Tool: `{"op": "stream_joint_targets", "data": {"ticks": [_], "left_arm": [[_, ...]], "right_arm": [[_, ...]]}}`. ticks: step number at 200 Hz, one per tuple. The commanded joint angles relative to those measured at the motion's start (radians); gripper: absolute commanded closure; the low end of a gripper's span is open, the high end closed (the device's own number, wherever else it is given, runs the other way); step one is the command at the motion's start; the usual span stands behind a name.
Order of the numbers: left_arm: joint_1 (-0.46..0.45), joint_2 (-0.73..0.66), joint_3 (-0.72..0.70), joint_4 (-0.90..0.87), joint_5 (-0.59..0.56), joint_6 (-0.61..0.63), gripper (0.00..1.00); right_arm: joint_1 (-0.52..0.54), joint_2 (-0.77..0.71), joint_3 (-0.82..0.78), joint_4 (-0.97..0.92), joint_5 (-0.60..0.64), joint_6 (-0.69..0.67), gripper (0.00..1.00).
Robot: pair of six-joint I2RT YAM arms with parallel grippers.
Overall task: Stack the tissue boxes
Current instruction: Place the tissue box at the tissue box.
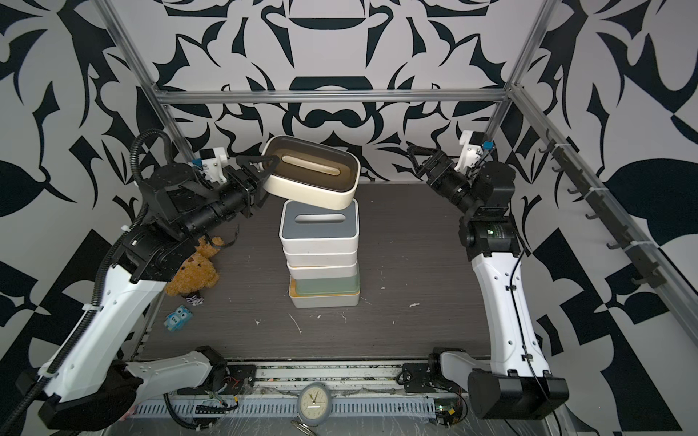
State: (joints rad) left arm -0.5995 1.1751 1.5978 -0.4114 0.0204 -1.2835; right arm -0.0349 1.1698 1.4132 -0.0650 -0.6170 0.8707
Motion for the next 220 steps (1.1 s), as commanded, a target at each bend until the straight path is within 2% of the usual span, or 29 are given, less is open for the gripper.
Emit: {"op": "stream_joint_targets", "data": {"ticks": [1, 47, 76, 99, 143, 220], "left_arm": [[0.002, -0.056, -0.027, 0.134, -0.012, -0.104, 0.52], [-0.039, -0.086, -0.081, 0.129, -0.07, -0.133, 0.53], [-0.084, -0.107, -0.098, 0.113, -0.111, -0.133, 0.53], [-0.131, -0.129, -0.105, 0.086, -0.175, -0.107, 0.53], [-0.177, -0.167, -0.147, 0.057, -0.244, -0.112, 0.53], [-0.192, -0.165, -0.168, 0.041, -0.272, -0.114, 0.49]], "right_arm": [[0.002, -0.039, -0.013, 0.059, -0.052, 0.008, 0.04], [0.004, -0.078, -0.052, 0.054, -0.111, 0.004, 0.04], [0.013, -0.103, -0.055, 0.033, -0.106, -0.022, 0.02], [0.052, -0.115, -0.035, -0.035, -0.076, -0.088, 0.01], [0.142, -0.111, -0.022, -0.057, -0.085, -0.118, 0.01], [0.242, -0.108, -0.036, -0.092, -0.044, -0.166, 0.01]]}}
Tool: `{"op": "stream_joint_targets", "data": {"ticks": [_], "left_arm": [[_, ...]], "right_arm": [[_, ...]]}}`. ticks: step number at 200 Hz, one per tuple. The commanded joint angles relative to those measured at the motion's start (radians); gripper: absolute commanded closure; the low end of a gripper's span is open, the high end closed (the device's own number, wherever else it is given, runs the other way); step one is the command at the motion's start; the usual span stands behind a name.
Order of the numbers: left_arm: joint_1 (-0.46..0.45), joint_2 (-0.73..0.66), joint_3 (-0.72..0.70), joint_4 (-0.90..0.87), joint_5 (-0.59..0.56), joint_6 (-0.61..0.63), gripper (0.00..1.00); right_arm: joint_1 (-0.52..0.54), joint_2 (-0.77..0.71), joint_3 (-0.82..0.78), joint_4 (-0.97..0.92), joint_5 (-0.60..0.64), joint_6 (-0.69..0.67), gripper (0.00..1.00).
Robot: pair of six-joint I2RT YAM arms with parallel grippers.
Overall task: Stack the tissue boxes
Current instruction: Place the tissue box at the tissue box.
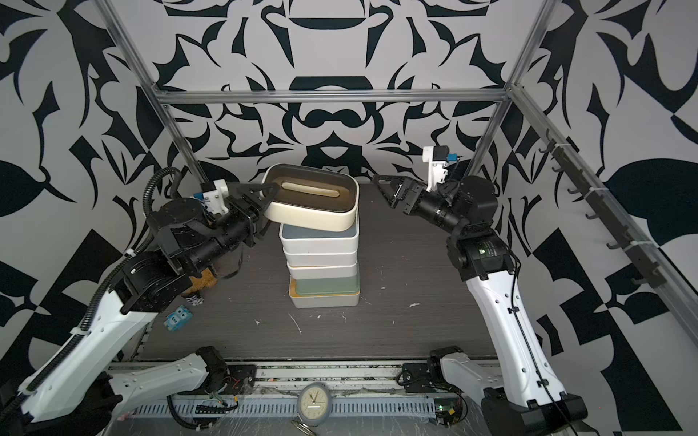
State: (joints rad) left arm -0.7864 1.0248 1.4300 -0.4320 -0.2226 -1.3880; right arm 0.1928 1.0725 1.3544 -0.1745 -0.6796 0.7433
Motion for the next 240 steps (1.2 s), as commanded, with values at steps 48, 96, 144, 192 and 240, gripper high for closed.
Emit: {"op": "stream_joint_targets", "data": {"ticks": [48, 96, 144, 192, 240], "left_arm": [[-0.011, -0.01, -0.011, 0.06, -0.027, -0.008, 0.43], [-0.02, -0.002, -0.013, 0.052, -0.03, -0.002, 0.33], [-0.021, -0.005, -0.022, 0.041, -0.03, 0.007, 0.24], [-0.02, -0.013, -0.025, 0.019, -0.023, 0.041, 0.12], [-0.02, -0.011, -0.018, -0.003, -0.016, 0.062, 0.05]], "right_arm": [[0.018, -0.009, 0.019, 0.001, 0.02, -0.053, 0.01], [0.019, -0.013, 0.011, -0.005, 0.02, -0.061, 0.01], [0.019, -0.016, 0.009, -0.013, 0.023, -0.069, 0.01], [0.019, -0.005, 0.005, -0.009, 0.022, -0.068, 0.01], [0.022, -0.002, -0.001, -0.006, 0.02, -0.068, 0.01]]}}
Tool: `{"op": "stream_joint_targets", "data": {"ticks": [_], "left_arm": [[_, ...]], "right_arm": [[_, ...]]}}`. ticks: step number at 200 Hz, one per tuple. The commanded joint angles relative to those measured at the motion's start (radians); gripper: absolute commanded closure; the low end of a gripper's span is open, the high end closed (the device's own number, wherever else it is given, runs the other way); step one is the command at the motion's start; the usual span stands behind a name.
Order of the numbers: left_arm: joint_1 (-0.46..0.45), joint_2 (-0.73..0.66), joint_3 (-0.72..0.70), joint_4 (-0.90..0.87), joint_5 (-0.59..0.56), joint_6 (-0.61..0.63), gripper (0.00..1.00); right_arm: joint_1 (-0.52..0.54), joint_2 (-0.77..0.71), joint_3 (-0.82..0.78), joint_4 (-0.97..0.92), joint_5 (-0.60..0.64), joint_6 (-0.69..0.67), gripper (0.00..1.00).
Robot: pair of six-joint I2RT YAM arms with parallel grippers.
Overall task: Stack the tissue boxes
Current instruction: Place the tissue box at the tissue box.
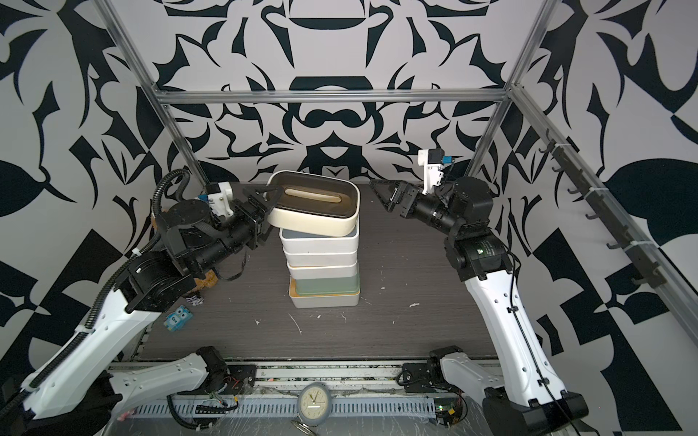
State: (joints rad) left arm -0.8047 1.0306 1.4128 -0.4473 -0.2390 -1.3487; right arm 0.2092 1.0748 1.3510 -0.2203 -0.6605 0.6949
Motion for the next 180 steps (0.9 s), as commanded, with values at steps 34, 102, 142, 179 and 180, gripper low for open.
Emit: {"op": "stream_joint_targets", "data": {"ticks": [34, 102, 142, 179, 180], "left_arm": [[-0.002, -0.012, -0.002, -0.007, 0.013, 0.033, 0.01], [-0.002, -0.013, -0.003, -0.062, 0.021, 0.061, 0.01], [-0.002, -0.006, 0.003, -0.086, 0.029, 0.081, 0.01], [-0.002, -0.006, 0.005, -0.111, 0.021, 0.092, 0.01], [-0.002, -0.006, 0.005, -0.111, 0.021, 0.092, 0.01]], "right_arm": [[0.006, -0.006, -0.003, 0.04, 0.002, -0.023, 0.01], [0.006, -0.006, -0.006, 0.038, 0.007, -0.028, 0.01], [0.006, -0.003, -0.004, 0.034, 0.013, -0.035, 0.01], [0.007, 0.004, -0.004, 0.036, 0.013, -0.037, 0.01], [0.006, 0.004, -0.004, 0.035, 0.013, -0.037, 0.01]]}}
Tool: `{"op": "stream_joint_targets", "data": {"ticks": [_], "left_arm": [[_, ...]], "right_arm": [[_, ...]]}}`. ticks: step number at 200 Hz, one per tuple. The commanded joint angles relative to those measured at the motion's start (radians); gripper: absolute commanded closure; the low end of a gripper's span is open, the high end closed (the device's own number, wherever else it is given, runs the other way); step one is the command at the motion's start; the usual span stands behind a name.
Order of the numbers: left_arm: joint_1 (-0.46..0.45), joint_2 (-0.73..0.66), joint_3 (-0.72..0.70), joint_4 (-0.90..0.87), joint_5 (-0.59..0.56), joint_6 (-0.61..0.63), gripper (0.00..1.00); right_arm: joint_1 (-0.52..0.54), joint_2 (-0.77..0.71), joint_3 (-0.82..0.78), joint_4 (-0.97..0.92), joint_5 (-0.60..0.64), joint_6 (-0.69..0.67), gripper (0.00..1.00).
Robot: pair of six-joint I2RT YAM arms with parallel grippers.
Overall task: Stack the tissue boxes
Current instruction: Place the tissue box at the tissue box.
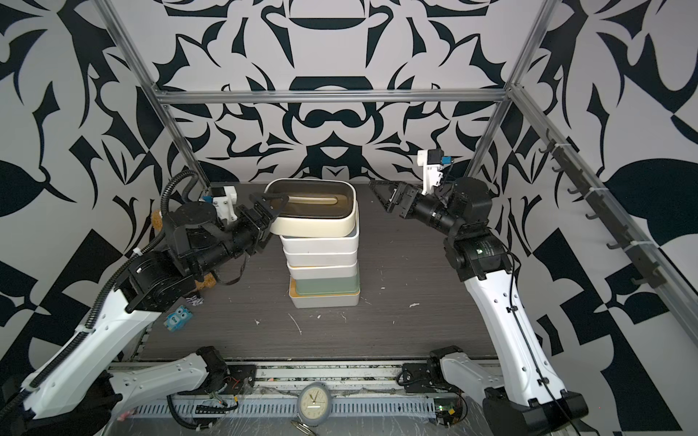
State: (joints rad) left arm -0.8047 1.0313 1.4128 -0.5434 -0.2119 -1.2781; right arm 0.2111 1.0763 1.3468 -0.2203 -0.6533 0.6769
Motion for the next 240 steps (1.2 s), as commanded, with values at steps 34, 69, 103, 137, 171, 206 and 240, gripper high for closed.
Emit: {"op": "stream_joint_targets", "data": {"ticks": [34, 69, 103, 137, 171, 206, 240], "left_arm": [[-0.002, -0.003, 0.012, -0.031, -0.012, 0.031, 0.01], [-0.002, 0.002, 0.023, -0.051, -0.017, 0.054, 0.01], [-0.002, 0.018, 0.078, -0.131, -0.045, 0.096, 0.0], [-0.002, 0.019, 0.106, -0.177, -0.068, 0.143, 0.0], [-0.002, 0.01, 0.146, -0.26, -0.131, 0.21, 0.0], [-0.002, -0.002, 0.227, -0.322, -0.224, 0.392, 0.01], [0.002, 0.032, 0.331, -0.344, -0.177, 0.658, 0.01]], "right_arm": [[0.005, 0.006, 0.002, 0.038, 0.006, -0.02, 0.01], [0.004, 0.011, 0.005, 0.035, 0.007, -0.025, 0.01], [0.005, 0.011, 0.014, 0.02, 0.015, -0.036, 0.01], [0.004, 0.01, 0.025, 0.003, 0.024, -0.051, 0.01], [0.004, 0.008, 0.036, -0.02, 0.033, -0.064, 0.01], [0.004, 0.001, 0.052, -0.056, 0.037, -0.069, 0.01], [0.004, -0.025, 0.072, -0.117, 0.041, -0.069, 0.01]]}}
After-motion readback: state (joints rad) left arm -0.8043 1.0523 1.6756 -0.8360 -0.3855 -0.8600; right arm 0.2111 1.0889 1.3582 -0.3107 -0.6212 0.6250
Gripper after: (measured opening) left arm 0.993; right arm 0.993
